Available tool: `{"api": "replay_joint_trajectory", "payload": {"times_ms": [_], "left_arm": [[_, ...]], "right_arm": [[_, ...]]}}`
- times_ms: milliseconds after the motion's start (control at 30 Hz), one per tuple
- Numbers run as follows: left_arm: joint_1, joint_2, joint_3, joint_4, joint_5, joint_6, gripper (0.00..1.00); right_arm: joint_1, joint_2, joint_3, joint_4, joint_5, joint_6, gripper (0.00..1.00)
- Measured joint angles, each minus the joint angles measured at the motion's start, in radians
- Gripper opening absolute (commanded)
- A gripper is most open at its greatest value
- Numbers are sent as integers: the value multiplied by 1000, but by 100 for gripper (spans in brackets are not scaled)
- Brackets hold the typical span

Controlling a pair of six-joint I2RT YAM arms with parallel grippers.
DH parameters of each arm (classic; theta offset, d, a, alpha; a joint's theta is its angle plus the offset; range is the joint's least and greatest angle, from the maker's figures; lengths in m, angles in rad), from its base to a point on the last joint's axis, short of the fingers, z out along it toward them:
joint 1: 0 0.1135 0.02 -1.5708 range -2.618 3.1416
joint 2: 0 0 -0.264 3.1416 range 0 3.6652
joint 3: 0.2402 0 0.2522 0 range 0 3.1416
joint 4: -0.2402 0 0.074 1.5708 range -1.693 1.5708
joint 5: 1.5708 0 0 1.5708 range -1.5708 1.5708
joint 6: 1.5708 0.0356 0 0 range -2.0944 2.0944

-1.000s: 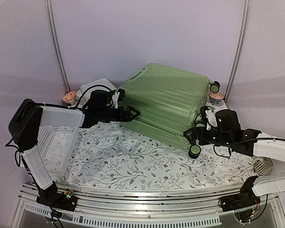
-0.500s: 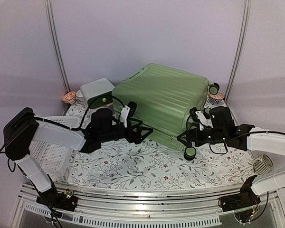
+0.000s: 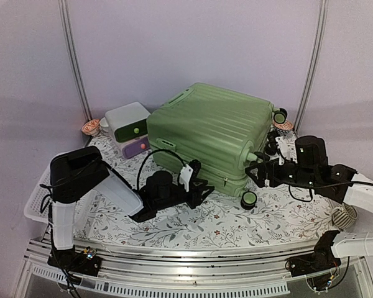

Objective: Open, take out, and arrange the luggage
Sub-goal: Pick up the zipper from the luggage.

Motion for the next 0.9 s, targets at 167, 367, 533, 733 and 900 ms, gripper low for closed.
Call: {"api": "replay_joint_trajectory", "payload": {"times_ms": [167,367,533,733,900], "left_arm": [[-28,66,33,40,-39,0,41],[-53,122,93,59,-45,15,41],[-61,152,146,55,-47,34,41],[-61,173,187,40,-47,43,33],[-62,188,218,37,-41,58,17]], "right_arm": [[-2,-36,1,0,38,-1,99],[-10,18,37,-33,83,-32,99],[-23,36,74,-57,129,-80,99],[-70,28,97,-82,131,-118,99],[-91,20,97,-92,94,-121,99]]}}
